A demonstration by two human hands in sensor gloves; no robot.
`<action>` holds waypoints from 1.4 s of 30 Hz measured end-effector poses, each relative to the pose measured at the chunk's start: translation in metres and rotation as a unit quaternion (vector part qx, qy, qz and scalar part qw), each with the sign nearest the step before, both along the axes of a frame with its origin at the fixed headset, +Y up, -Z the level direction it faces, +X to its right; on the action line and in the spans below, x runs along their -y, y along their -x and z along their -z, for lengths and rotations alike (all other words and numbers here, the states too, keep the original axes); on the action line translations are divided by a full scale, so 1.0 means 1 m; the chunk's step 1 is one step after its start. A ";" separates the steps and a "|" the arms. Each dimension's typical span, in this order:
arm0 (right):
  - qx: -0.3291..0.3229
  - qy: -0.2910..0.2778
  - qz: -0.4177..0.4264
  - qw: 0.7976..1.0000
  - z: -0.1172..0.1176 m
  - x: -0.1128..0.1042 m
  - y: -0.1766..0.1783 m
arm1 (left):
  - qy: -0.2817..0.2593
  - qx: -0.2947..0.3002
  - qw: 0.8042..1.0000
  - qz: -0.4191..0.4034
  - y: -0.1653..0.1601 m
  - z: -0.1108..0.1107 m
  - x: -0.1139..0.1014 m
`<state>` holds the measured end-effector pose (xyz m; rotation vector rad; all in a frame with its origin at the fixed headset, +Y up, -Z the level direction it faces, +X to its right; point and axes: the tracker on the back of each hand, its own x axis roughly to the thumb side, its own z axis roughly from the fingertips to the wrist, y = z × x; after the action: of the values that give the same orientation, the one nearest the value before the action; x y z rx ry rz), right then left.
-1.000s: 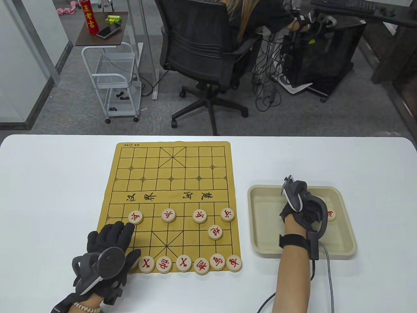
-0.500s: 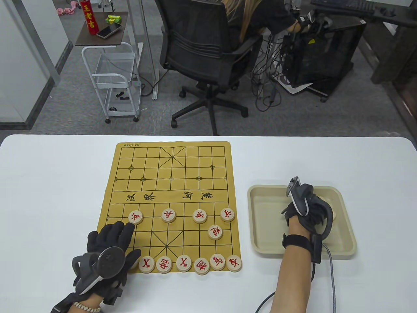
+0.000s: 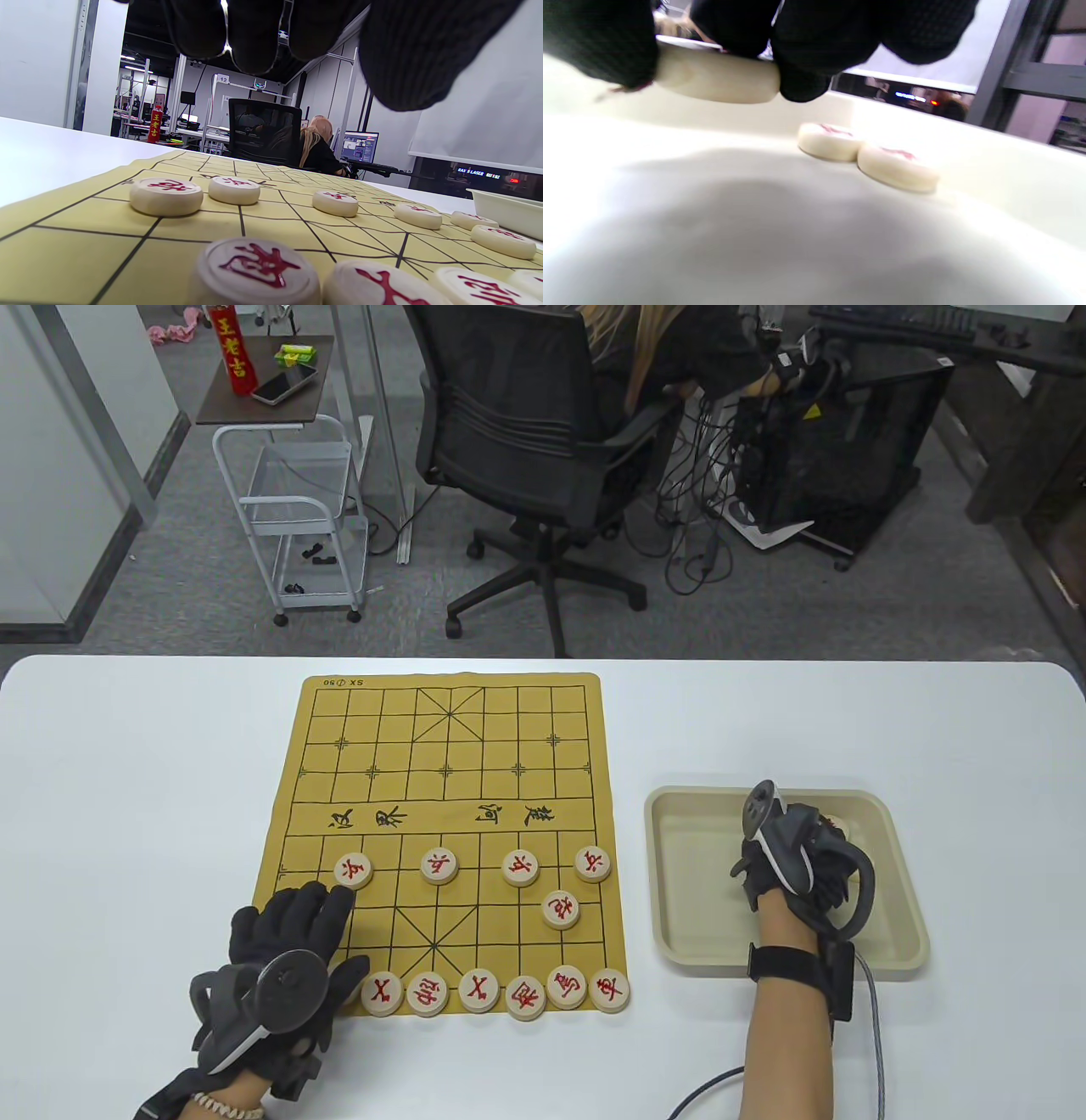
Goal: Set up Chinese chess pieces
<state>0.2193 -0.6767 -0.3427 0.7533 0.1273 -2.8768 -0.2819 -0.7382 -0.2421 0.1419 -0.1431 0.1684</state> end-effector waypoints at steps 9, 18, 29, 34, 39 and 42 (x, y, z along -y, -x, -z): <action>-0.189 -0.108 0.011 0.976 -0.057 -0.035 0.085 | -0.005 0.015 1.000 -0.002 -0.002 -0.004 0.000; -0.349 -0.155 0.051 0.923 -0.121 -0.025 0.170 | -0.004 0.025 1.000 0.003 -0.006 -0.007 0.002; -0.398 -0.161 0.041 0.902 -0.127 0.008 0.175 | 0.045 0.069 0.996 -0.035 -0.025 -0.006 0.006; -0.409 -0.159 0.042 0.897 -0.127 0.021 0.177 | 0.099 0.115 0.981 -0.124 -0.063 0.002 -0.004; -0.420 -0.160 0.043 0.892 -0.130 0.028 0.180 | 0.138 0.139 0.964 -0.179 -0.105 0.015 -0.007; -0.427 -0.162 0.041 0.889 -0.131 0.031 0.183 | 0.156 0.143 0.956 -0.204 -0.129 0.024 -0.003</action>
<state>0.0365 -0.7080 -0.2112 -0.5499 0.6991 -3.0657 -0.1526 -0.7350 -0.2662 -0.1732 -0.3728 0.6227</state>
